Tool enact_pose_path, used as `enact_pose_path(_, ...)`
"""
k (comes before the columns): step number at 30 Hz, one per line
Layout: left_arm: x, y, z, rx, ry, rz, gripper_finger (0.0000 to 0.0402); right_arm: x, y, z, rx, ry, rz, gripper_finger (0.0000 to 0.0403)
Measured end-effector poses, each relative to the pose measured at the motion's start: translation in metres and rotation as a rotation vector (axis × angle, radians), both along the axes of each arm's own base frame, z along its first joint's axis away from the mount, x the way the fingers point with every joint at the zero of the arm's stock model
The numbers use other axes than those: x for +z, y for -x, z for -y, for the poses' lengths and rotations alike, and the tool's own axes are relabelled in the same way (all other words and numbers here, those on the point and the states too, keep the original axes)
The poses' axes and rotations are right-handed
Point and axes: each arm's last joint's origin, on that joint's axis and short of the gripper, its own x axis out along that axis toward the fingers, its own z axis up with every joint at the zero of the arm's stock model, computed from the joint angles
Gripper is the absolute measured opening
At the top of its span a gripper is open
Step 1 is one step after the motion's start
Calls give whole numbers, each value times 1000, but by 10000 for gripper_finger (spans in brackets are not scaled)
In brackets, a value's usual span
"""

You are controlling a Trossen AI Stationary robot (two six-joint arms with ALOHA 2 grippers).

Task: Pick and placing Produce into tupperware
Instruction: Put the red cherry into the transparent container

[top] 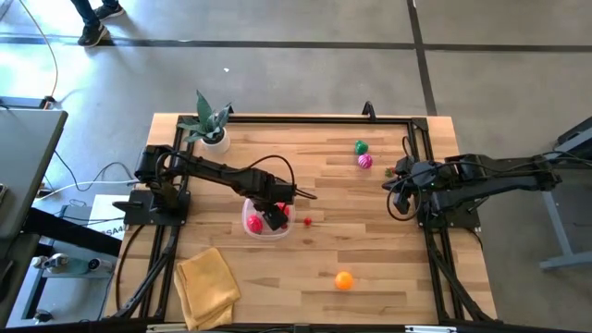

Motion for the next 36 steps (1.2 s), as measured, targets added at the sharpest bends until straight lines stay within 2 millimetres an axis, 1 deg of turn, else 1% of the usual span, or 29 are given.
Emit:
enact_pose_path(4, 1, 0, 0, -20, -3, 3, 179, 0, 0, 0, 0, 0, 0, 0)
enact_pose_path(6, 6, -2, 0, -40, -7, 15, 179, 0, 0, 0, 0, 0, 1, 0)
enact_pose_path(11, 30, -13, -2, -112, -37, 50, 179, 0, 0, 0, 0, 0, 0, 0)
enact_pose_path(15, 56, -24, -3, -175, -85, 104, 179, 0, 0, 0, 0, 0, 0, 0)
enact_pose_path(18, 74, -32, -3, -258, -117, 167, 179, 0, 0, 0, 0, 0, 0, 0)
enact_pose_path(21, 82, -42, -4, -364, -155, 221, 179, 0, 0, 0, 0, 0, 0, 0)
enact_pose_path(22, 81, -46, -4, -402, -164, 224, 179, 0, 0, 0, 0, 0, 0, 0)
enact_pose_path(25, 69, -60, -5, -509, -169, 213, 179, 0, 0, 0, 0, 0, 0, 0)
enact_pose_path(30, 45, -77, -5, -617, -100, 140, 179, 0, 0, 0, 0, 0, 1, 0)
enact_pose_path(36, 40, -98, -3, -680, -102, 146, 179, 0, 0, 0, 0, 0, 2, 0)
